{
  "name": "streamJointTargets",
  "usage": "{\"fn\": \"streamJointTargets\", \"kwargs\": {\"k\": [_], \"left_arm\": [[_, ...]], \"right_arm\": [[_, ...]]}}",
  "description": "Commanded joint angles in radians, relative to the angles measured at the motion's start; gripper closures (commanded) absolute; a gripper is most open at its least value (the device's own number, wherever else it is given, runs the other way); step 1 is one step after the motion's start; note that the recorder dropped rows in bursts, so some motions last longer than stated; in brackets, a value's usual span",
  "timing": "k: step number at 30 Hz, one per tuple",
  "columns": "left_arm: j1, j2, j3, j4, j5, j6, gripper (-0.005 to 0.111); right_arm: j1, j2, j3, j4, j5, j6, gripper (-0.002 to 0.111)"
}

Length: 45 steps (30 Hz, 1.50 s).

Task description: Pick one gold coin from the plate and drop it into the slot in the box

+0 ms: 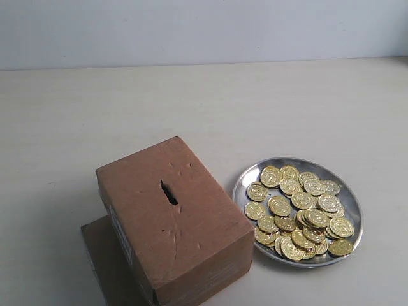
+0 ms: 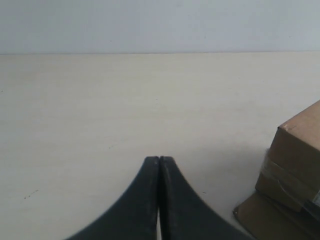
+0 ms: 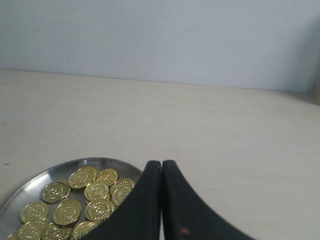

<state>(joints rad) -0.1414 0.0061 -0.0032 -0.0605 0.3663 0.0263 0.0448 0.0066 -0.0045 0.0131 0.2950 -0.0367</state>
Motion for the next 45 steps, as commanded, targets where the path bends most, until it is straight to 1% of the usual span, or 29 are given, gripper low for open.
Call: {"fn": "streamJointTargets", "kwargs": {"k": [1, 15, 21, 27, 45], "left_arm": [[0.002, -0.006, 0.003, 0.006, -0.009, -0.004, 0.107], [-0.004, -0.006, 0.003, 0.006, -0.009, -0.006, 0.107], [-0.048, -0.006, 0.003, 0.006, -0.009, -0.004, 0.107], [-0.029, -0.006, 0.003, 0.006, -0.009, -0.004, 0.107], [-0.029, -0.006, 0.003, 0.006, -0.011, -0.002, 0.107]], "right_arm": [[-0.004, -0.007, 0.005, -0.001, -0.012, -0.002, 0.108], [-0.004, -0.007, 0.005, 0.001, -0.012, -0.002, 0.108], [-0.004, -0.007, 0.005, 0.001, -0.012, -0.002, 0.108], [-0.004, -0.007, 0.005, 0.001, -0.012, -0.002, 0.108], [-0.004, -0.007, 0.005, 0.001, -0.012, -0.002, 0.108]]}}
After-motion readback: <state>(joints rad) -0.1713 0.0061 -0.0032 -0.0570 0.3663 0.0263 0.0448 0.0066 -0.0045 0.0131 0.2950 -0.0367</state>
